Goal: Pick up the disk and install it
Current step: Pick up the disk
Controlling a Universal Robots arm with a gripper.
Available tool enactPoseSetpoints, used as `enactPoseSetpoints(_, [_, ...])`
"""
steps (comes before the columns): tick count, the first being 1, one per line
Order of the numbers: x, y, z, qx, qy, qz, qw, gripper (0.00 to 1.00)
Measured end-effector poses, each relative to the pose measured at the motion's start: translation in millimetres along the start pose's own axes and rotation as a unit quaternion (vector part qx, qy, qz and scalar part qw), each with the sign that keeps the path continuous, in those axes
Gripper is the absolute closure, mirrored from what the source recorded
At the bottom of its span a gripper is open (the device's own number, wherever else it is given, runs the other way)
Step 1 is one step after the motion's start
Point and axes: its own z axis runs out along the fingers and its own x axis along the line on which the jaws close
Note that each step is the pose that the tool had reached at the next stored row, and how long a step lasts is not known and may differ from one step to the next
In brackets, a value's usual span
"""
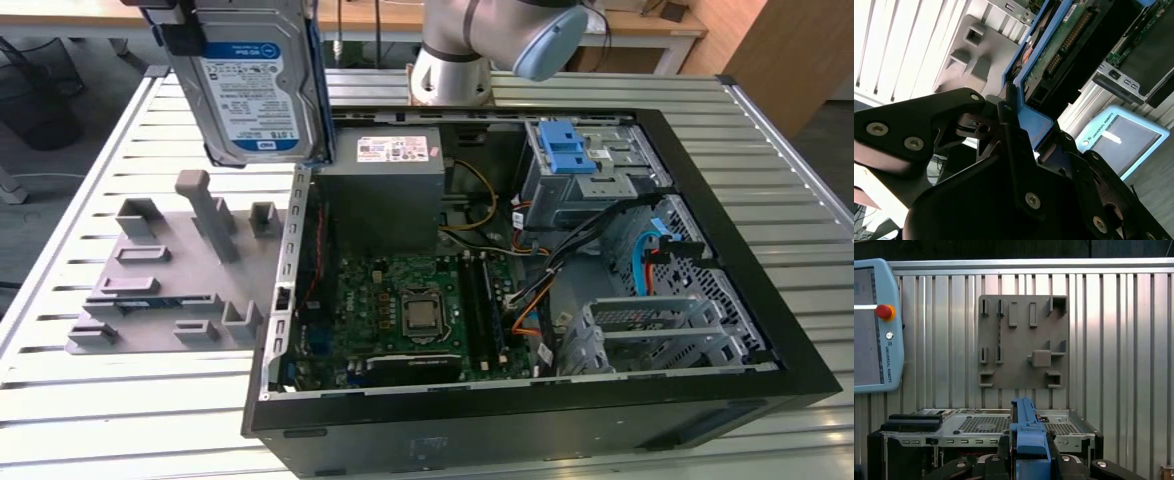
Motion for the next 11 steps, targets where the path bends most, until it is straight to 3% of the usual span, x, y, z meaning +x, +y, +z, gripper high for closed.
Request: enactPoseSetpoints(11, [5.4, -9.9, 0.2, 0.0, 0.0, 0.0, 1.0, 0.63])
